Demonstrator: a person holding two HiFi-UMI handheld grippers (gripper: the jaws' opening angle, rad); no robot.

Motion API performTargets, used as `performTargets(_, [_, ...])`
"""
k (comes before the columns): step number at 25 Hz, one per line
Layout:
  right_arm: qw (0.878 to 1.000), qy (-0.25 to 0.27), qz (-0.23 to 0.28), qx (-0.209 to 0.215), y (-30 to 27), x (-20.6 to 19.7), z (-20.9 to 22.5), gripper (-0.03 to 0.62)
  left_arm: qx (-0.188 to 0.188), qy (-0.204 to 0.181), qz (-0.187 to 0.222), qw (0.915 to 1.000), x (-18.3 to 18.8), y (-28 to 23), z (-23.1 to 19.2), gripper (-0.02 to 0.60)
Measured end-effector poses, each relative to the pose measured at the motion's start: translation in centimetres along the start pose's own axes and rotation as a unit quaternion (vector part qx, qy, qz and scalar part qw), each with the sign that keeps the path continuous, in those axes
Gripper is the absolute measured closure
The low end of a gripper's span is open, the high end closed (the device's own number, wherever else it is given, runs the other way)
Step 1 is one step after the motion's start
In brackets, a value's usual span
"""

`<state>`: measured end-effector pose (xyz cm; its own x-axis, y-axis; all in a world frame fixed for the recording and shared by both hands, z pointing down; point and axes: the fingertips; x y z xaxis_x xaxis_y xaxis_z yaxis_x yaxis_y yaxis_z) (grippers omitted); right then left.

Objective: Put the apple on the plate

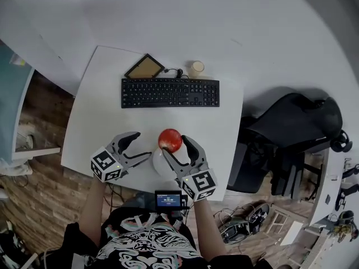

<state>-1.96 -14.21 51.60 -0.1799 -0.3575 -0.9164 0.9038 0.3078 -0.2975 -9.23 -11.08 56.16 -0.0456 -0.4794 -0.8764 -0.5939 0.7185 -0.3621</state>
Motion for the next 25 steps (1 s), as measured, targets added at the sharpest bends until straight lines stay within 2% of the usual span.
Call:
performTargets(2, [0.998, 0.055, -0.011, -0.004, 0.4, 0.5, -0.8, 0.278, -0.031, 0.054, -0.003, 0.9981, 0.2, 0.0, 0.5, 0.25])
performTargets(3, [0.997, 0.079, 0.003, -0.003, 0.6, 1.0, -1.2, 0.278, -0.045, 0.081, -0.003, 0.9957, 0.2, 0.0, 0.7, 0.25])
performTargets(5, [0.992, 0.12, 0.029, -0.004, 0.9, 2.0, -1.7, 0.278, -0.079, 0.149, -0.009, 0.9856, 0.2, 0.0, 1.1, 0.25])
performTargets(6, [0.99, 0.136, 0.022, -0.009, 1.2, 2.0, -1.7, 0.278, -0.104, 0.192, -0.018, 0.9756, 0.1, 0.0, 1.3, 0.25])
performTargets(8, [0.984, 0.176, -0.017, -0.014, 1.7, 1.5, -1.9, 0.278, -0.162, 0.285, -0.04, 0.9439, 0.0, 0.1, 2.1, 0.25])
performTargets(9, [0.98, 0.196, -0.034, -0.014, 1.9, 1.3, -2.1, 0.278, -0.184, 0.322, -0.045, 0.9276, 0.1, 0.1, 2.4, 0.25])
performTargets(11, [0.974, 0.22, -0.059, -0.012, 2.2, 1.2, -2.5, 0.278, -0.21, 0.369, -0.036, 0.9047, 0.9, 0.2, 2.4, 0.25])
performTargets(14, [0.966, 0.248, -0.07, -0.009, 2.5, 1.4, -3.5, 0.278, -0.24, 0.42, -0.02, 0.8749, 2.2, 0.1, 2.3, 0.249])
performTargets(16, [0.959, 0.276, -0.063, -0.001, 2.3, 1.5, -4.6, 0.278, -0.267, 0.446, -0.027, 0.8537, 2.8, 0.2, 2.6, 0.249])
performTargets(18, [0.949, 0.307, -0.072, 0.013, 2.1, 1.3, -5.5, 0.278, -0.295, 0.459, -0.041, 0.8367, 3.2, 0.3, 3.2, 0.249])
performTargets(20, [0.941, 0.327, -0.083, 0.026, 2.0, 0.8, -6.2, 0.278, -0.314, 0.463, -0.058, 0.827, 3.2, 0.3, 3.8, 0.247])
performTargets(25, [0.928, 0.355, -0.102, 0.049, 1.8, 0.1, -7.3, 0.278, -0.33, 0.467, -0.095, 0.8147, 2.2, 0.0, 4.6, 0.233])
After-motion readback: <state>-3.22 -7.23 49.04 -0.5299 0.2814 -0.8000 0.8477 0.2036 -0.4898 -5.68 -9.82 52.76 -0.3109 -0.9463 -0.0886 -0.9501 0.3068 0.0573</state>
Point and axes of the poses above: the fingertips, and each gripper's own axes: y backward along the fingers, z to its right, x out of its top, and after that the axes turned 13 degrees about x, right-handed
